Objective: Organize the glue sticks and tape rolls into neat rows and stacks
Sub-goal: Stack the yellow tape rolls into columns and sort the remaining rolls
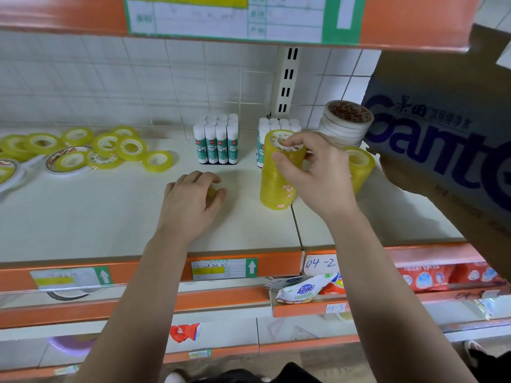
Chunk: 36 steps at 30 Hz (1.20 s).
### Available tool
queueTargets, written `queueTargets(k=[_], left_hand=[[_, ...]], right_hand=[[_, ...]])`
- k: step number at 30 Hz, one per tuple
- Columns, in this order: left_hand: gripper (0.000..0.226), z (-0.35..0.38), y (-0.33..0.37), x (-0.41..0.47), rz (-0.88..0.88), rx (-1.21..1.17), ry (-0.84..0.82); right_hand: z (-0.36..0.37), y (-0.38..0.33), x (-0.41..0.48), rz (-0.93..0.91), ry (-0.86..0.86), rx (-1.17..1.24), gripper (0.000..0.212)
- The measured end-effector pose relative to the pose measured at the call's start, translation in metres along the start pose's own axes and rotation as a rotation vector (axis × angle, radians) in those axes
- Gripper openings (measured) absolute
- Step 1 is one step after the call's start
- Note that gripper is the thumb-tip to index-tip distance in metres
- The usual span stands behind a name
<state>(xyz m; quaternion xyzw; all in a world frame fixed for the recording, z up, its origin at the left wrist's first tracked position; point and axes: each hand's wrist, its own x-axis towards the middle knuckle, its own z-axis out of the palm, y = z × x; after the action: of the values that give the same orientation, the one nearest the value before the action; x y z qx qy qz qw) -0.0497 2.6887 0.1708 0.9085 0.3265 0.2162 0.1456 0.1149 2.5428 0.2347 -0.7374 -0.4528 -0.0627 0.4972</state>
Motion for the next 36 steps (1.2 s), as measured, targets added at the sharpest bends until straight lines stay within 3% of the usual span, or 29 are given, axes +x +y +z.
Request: queueTargets(k=[4,10,16,28,36], left_hand=[[0.028,-0.002,0.0,-0.001,0.006,0.001,0.029],[0.043,-0.025,-0.007,-0.007,0.003,0.038,0.18],[0.041,-0.061,-0.055,-0.014,-0.033,0.095,0.269],[0.042,-0.127,-0.192,-0.02,-0.049,0.107,0.263],[0.035,-0.139,-0.224,0.012,0.027,0.08,0.223]], right_hand=[[-0.004,-0.002,0.0,-0.044,-0.013,-0.012,0.029],[-0.002,-0.03,0.01,-0.241,0.148,-0.089,0.022],[0.043,-0.074,0.021,-0.351,0.102,-0.045,0.015],[0.194,-0.12,0.021,-0.246,-0.057,-0.02,0.015],[0.258,-0.11,0.029,-0.105,-0.196,-0.186,0.01]])
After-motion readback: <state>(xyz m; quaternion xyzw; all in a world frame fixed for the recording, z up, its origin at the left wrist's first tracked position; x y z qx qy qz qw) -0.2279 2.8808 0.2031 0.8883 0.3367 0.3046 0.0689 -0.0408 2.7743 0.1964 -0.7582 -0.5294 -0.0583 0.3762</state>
